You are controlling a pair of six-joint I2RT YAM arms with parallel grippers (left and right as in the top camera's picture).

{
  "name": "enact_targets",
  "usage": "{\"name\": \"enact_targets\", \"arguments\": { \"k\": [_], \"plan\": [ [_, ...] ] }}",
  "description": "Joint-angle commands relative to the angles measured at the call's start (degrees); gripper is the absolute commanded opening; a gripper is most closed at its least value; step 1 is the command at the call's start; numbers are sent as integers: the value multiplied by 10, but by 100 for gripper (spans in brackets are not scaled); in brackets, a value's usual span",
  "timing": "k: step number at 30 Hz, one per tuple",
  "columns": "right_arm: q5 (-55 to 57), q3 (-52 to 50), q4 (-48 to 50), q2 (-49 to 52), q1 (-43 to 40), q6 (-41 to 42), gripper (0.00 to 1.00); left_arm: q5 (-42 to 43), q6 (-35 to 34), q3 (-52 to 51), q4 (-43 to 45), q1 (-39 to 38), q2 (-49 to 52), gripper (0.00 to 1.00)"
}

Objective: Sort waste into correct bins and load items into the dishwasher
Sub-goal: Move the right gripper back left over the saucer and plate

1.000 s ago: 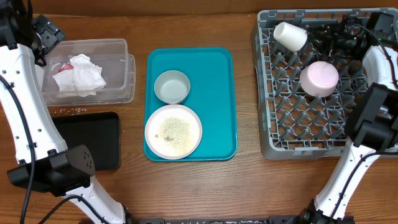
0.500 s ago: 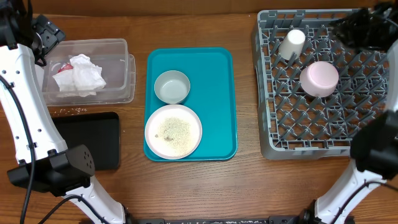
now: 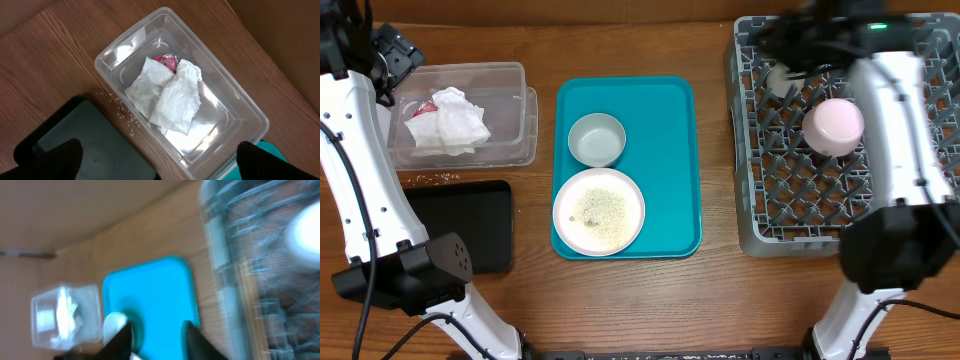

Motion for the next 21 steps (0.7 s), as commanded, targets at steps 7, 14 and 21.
{"name": "enact_targets", "arguments": {
  "k": [7, 14, 21],
  "plan": [
    [43, 0, 36, -8, 176, -87, 100, -1, 7, -1, 0, -4, 4, 100],
    [92, -1, 78, 26, 252, -82, 85, -1, 7, -1, 0, -4, 4, 100],
    [198, -1, 83, 87, 339, -78, 64, -1, 7, -1, 0, -4, 4, 100]
  ]
}}
